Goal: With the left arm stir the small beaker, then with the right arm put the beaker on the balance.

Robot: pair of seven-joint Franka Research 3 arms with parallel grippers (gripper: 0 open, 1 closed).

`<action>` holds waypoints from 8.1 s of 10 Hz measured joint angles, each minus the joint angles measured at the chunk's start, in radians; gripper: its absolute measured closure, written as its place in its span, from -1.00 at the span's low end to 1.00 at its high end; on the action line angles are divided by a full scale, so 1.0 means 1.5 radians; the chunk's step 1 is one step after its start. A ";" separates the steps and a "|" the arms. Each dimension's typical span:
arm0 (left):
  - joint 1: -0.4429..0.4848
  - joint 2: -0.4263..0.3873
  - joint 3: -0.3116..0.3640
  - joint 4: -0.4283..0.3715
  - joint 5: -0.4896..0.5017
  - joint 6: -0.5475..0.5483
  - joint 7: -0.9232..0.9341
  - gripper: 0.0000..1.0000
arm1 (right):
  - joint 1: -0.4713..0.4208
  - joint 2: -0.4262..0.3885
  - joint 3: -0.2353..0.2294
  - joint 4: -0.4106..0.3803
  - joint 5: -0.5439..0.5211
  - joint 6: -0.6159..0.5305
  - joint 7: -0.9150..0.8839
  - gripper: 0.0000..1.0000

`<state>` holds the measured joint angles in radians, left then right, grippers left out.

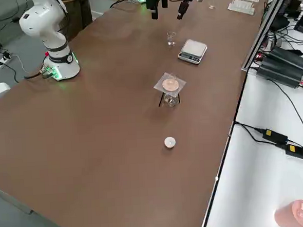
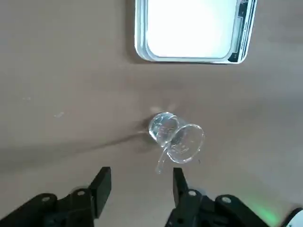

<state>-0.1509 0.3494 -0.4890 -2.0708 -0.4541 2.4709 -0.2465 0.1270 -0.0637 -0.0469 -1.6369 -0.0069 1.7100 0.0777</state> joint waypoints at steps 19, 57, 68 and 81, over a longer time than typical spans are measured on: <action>-0.066 0.045 -0.002 -0.041 0.000 0.165 -0.078 0.22 | -0.002 0.000 -0.002 0.000 0.000 0.006 0.000 -1.00; -0.069 0.063 0.001 -0.003 0.014 0.166 -0.087 0.81 | -0.002 0.000 -0.003 -0.025 0.000 -0.030 0.003 -1.00; -0.072 0.062 0.000 0.008 0.043 0.165 -0.149 0.84 | -0.002 0.000 -0.003 -0.025 0.000 -0.031 0.004 -1.00; -0.088 0.030 -0.001 0.023 0.251 0.112 -0.397 0.84 | -0.002 0.000 -0.003 -0.025 0.000 -0.031 0.005 -1.00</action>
<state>-0.2823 0.3948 -0.4898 -2.0371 -0.0771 2.6395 -0.8417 0.1238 -0.0636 -0.0509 -1.6748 -0.0069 1.6632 0.0852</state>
